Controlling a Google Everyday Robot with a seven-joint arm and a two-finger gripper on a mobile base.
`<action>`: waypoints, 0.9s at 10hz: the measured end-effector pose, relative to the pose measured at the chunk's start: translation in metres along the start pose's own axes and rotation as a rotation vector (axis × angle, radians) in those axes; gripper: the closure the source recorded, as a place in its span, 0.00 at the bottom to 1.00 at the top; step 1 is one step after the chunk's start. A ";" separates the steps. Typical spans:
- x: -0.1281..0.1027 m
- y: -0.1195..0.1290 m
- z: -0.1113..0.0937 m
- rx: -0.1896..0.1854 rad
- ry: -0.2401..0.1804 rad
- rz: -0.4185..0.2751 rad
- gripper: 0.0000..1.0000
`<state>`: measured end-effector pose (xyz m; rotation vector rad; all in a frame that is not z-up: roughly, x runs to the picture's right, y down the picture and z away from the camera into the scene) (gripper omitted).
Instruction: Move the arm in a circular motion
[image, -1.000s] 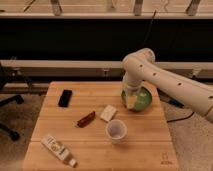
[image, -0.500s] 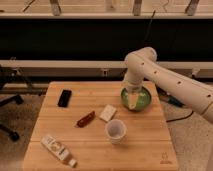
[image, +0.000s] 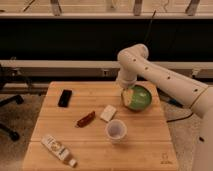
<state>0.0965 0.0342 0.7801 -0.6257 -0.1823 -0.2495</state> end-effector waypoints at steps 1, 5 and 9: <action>-0.006 -0.003 0.001 0.003 -0.002 -0.011 0.20; -0.042 0.000 0.007 0.006 -0.009 -0.045 0.20; -0.049 0.020 0.006 0.013 -0.025 -0.016 0.20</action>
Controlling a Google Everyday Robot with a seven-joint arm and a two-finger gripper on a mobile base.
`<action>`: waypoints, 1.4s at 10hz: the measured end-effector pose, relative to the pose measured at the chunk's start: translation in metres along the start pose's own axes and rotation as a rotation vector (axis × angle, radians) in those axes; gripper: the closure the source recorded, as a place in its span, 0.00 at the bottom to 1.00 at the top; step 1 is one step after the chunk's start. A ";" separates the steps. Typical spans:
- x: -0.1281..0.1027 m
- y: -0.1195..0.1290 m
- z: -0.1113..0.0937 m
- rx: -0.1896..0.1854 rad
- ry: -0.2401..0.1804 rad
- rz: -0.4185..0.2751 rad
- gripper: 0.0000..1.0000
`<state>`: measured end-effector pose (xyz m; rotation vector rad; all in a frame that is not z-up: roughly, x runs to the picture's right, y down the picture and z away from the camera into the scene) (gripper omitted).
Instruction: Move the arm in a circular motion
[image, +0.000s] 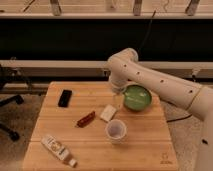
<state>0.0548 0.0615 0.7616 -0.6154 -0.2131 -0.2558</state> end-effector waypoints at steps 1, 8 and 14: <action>-0.001 0.006 0.000 0.001 -0.004 0.010 0.20; 0.026 0.035 -0.001 0.015 -0.028 0.008 0.20; 0.028 0.011 0.004 0.023 -0.030 -0.020 0.20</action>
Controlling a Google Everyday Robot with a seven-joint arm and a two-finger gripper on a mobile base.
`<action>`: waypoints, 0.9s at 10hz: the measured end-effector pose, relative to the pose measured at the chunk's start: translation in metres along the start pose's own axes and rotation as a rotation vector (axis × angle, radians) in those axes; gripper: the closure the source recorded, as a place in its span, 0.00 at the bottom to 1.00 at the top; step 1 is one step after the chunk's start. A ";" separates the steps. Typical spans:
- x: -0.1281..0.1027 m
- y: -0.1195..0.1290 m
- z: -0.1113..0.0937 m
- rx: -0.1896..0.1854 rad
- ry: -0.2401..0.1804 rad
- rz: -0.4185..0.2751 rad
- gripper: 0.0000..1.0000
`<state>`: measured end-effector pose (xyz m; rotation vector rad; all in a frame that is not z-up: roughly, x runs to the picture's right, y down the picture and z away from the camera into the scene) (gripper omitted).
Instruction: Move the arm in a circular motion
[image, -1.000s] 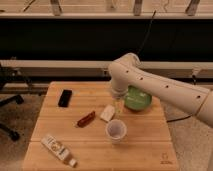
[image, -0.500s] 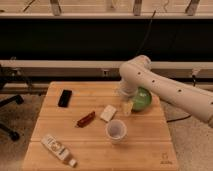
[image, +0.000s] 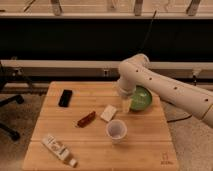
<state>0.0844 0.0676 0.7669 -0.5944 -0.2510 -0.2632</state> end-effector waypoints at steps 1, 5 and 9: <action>0.013 -0.008 0.002 0.002 -0.002 -0.007 0.20; 0.006 -0.024 0.008 0.005 -0.002 -0.036 0.20; 0.002 -0.057 0.015 -0.001 0.009 -0.098 0.20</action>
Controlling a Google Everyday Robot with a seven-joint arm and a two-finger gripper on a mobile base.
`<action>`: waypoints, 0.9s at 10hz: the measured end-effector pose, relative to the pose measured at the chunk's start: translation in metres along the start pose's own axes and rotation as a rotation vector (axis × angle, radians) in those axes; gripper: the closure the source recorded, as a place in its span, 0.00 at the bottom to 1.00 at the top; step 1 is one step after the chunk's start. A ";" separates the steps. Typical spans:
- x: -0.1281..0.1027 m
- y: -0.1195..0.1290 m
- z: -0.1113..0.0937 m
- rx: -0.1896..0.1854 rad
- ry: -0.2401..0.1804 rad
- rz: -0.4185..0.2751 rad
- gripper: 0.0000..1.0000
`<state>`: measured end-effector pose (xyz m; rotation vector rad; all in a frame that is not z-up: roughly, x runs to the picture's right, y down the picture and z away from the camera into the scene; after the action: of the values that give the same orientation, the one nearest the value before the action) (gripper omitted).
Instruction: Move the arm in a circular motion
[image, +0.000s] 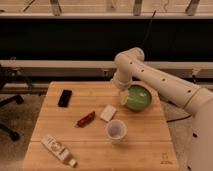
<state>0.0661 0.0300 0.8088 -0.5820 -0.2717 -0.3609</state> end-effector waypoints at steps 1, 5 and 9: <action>-0.006 -0.003 0.002 0.000 -0.001 -0.003 0.20; -0.059 0.001 0.007 -0.006 -0.004 -0.038 0.20; -0.085 0.009 0.008 0.001 -0.013 -0.033 0.24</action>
<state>-0.0083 0.0626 0.7812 -0.5792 -0.2942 -0.3886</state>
